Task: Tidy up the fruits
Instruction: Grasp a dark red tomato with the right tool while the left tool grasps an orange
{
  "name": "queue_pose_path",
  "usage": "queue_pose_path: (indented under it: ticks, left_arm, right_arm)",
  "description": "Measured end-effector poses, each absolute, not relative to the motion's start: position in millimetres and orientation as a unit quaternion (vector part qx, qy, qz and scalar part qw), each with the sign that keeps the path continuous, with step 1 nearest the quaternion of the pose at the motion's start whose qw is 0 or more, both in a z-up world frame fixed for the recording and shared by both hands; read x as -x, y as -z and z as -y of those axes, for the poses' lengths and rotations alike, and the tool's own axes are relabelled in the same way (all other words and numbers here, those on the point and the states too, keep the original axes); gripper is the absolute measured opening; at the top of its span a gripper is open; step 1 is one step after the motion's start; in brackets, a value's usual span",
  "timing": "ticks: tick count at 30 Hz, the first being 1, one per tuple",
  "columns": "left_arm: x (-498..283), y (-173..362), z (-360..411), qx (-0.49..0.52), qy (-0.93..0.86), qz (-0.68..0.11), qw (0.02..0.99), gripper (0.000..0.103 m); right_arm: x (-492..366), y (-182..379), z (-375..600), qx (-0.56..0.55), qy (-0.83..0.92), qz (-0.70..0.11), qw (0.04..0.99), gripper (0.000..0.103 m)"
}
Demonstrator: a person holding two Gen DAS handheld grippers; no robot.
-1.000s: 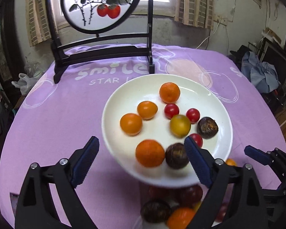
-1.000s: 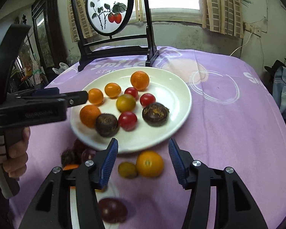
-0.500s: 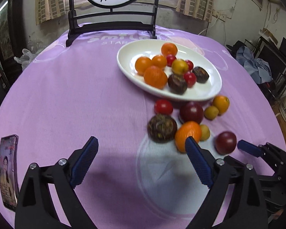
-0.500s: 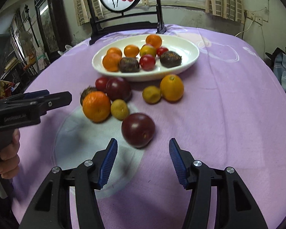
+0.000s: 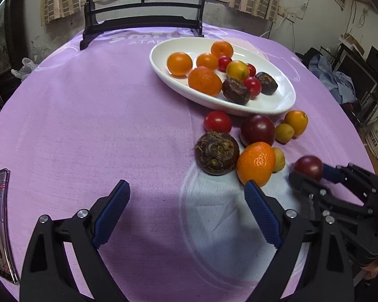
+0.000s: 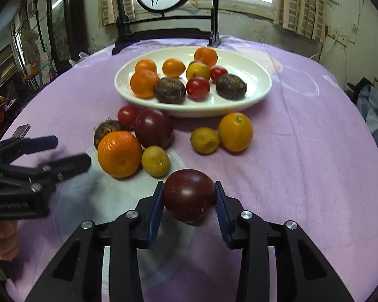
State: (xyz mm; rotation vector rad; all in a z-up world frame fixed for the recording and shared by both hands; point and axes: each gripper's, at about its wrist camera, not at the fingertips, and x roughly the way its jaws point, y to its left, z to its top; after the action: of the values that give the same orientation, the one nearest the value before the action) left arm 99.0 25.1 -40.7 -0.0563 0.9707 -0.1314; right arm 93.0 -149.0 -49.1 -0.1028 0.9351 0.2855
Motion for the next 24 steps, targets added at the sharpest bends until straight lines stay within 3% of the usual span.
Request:
queue_pose_path:
  ticks: [15,18,24]
  left_arm:
    - [-85.2,37.6,-1.5,0.003,0.079,-0.466,0.881,0.09]
    - [-86.7,41.5,10.7,-0.015,0.087,-0.478,0.874,0.072]
    - [-95.2,47.8,25.3,-0.011,0.085,-0.497,0.864,0.072]
  right_arm:
    - [-81.7,46.2,190.1,-0.008,-0.134,-0.441,0.887,0.039]
    - [-77.0,39.1,192.3,-0.012,-0.145,-0.428,0.892,0.039]
    - [-73.5,32.7,210.2,-0.034,-0.139,-0.42,0.896,0.039]
